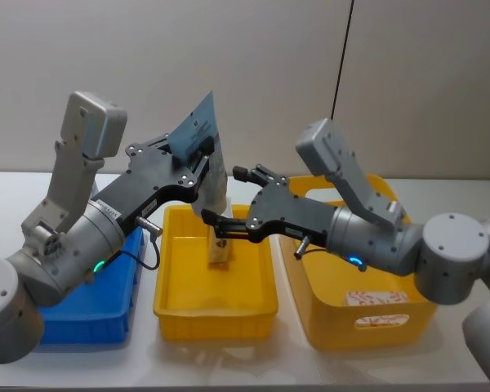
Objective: Bimanual collaborative sorting of washing and personal care products
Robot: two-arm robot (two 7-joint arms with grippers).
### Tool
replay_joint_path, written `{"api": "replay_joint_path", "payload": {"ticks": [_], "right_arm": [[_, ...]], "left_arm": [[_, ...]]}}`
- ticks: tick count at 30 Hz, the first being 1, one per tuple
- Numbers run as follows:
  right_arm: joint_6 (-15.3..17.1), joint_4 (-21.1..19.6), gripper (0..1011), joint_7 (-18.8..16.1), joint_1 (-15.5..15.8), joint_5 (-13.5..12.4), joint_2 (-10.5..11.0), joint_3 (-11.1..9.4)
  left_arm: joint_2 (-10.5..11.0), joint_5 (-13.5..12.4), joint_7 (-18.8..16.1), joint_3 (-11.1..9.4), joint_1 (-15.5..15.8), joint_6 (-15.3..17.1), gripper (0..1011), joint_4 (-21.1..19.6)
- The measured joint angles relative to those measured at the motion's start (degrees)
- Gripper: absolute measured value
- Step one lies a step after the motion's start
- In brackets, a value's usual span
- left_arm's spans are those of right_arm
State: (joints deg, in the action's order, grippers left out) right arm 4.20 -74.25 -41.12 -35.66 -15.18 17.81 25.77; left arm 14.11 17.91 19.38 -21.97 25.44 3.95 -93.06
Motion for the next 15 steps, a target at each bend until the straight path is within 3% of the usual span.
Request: {"api": "replay_joint_path", "payload": {"ticks": [11,15], "right_arm": [[-0.7,4.3,1002,-2.5,-4.2,0.2,-1.4,2.3],[-1.3,5.5,930,-3.4,-5.4,0.1,-1.9,3.0]], "left_arm": [[0.0,0.0,0.1,-0.1,0.0,0.0,228,0.0],[0.0,0.0,0.1,-0.1,0.0,0.0,228,0.0]]}}
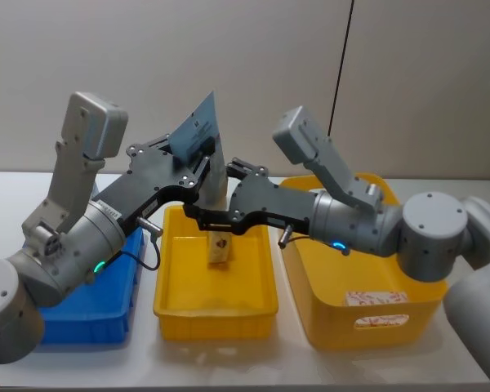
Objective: Bimanual collaborative sorting of washing and personal care products
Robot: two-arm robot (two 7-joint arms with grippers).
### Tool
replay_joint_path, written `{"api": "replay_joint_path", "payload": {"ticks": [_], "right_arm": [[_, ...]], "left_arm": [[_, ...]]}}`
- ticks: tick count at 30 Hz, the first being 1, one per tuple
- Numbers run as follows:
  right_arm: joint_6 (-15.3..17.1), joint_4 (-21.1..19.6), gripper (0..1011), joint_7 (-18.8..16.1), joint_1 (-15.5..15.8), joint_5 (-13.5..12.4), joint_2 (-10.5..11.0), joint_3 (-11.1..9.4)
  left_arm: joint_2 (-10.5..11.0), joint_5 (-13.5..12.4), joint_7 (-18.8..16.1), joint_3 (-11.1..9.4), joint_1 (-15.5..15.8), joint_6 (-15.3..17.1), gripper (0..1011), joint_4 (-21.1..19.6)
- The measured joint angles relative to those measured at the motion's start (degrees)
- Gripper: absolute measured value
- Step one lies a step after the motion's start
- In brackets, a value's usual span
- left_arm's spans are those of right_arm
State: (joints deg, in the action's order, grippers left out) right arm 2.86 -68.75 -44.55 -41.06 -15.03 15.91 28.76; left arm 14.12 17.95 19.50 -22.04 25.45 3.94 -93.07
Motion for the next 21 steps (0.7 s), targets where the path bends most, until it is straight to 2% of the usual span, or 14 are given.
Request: {"api": "replay_joint_path", "payload": {"ticks": [6,8,9,11,18,19,21], "right_arm": [[-0.7,1.2,753,-0.9,-1.3,-0.1,-0.6,0.8],[-0.9,1.6,723,-1.1,-1.8,-0.1,-0.7,1.1],[-0.9,1.7,662,-1.2,-1.9,-0.1,-0.8,1.2],[-1.0,1.9,616,-1.4,-2.2,-0.2,-0.9,1.4],[-1.1,2.4,416,-1.3,-2.8,-0.4,-1.1,1.8],[-1.0,2.4,360,-1.1,-2.8,-0.4,-1.1,1.8],[-0.9,2.4,327,-0.8,-2.8,-0.4,-1.1,1.8]], "left_arm": [[0.0,0.0,0.0,0.0,0.0,0.0,228,0.0],[0.0,0.0,0.0,0.0,0.0,0.0,228,0.0],[0.0,0.0,0.0,0.0,0.0,0.0,252,0.0],[0.0,0.0,0.0,0.0,0.0,0.0,280,0.0],[0.0,0.0,0.0,0.0,0.0,0.0,506,0.0],[0.0,0.0,0.0,0.0,0.0,0.0,527,0.0],[0.0,0.0,0.0,0.0,0.0,0.0,586,0.0]]}}
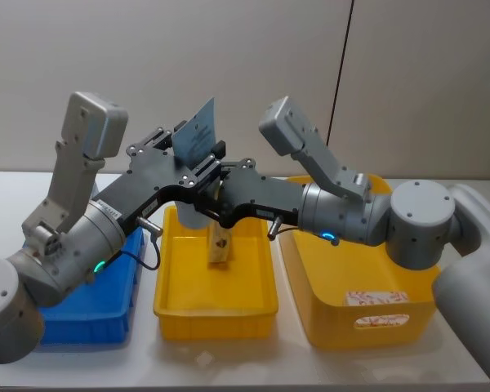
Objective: Bimanual collaborative sorting of washing and personal care products
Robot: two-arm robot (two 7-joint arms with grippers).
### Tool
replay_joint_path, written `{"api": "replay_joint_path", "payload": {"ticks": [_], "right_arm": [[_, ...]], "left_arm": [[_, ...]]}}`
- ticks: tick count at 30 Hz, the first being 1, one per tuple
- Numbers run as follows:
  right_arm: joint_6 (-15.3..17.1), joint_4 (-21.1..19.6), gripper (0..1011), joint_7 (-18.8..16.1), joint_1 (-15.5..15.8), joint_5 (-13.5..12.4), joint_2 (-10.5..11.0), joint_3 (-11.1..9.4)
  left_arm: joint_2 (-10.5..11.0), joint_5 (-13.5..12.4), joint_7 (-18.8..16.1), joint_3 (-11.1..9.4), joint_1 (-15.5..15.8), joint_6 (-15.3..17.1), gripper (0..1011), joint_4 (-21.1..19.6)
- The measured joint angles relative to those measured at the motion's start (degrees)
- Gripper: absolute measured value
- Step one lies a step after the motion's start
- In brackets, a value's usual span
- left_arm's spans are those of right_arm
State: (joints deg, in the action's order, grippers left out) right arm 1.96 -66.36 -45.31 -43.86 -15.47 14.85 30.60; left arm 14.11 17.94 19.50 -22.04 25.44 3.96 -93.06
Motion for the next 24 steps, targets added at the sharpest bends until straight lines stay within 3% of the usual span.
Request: {"api": "replay_joint_path", "payload": {"ticks": [5,14,24], "right_arm": [[1.0,-0.4,235,1.8,0.3,-0.1,0.2,-0.2],[3.2,-2.6,158,6.0,2.2,-0.1,1.2,-1.4],[6.2,-6.6,157,12.1,5.7,-0.3,3.4,-3.9]], "left_arm": [[0.0,0.0,0.0,0.0,0.0,0.0,785,0.0],[0.0,0.0,0.0,0.0,0.0,0.0,1000,0.0],[0.0,0.0,0.0,0.0,0.0,0.0,1002,0.0]]}}
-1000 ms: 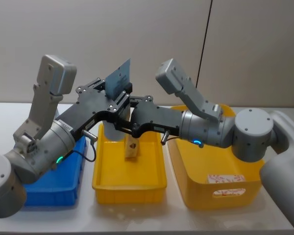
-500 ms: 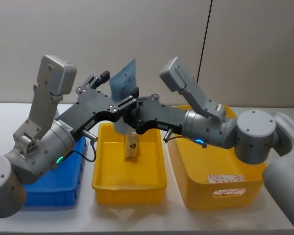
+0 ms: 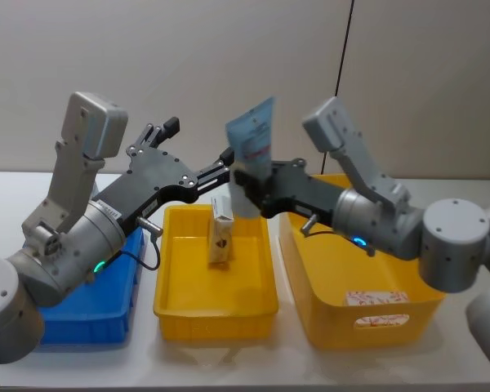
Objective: Bimanual collaborative sorting of washing and personal care products
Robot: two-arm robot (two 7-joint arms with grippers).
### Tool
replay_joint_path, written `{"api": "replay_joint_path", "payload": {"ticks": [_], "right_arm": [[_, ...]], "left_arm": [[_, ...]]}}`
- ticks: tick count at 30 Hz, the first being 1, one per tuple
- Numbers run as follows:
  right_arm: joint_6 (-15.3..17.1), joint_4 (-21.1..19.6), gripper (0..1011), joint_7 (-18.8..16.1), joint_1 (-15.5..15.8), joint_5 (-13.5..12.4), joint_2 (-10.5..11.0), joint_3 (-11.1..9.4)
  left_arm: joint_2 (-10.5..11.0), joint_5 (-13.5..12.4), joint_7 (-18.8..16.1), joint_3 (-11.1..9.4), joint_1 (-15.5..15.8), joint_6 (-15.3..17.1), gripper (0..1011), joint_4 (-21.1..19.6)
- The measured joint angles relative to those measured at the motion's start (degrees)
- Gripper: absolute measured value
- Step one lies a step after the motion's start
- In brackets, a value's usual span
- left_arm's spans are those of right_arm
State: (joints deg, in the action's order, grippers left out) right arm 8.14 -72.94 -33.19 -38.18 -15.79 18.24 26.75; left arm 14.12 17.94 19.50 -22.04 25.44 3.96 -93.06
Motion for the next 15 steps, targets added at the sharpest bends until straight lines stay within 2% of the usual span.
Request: {"api": "replay_joint_path", "payload": {"ticks": [15], "right_arm": [[4.3,-6.3,157,9.4,7.2,-0.3,4.0,-5.8]], "left_arm": [[0.0,0.0,0.0,0.0,0.0,0.0,1001,0.0]]}}
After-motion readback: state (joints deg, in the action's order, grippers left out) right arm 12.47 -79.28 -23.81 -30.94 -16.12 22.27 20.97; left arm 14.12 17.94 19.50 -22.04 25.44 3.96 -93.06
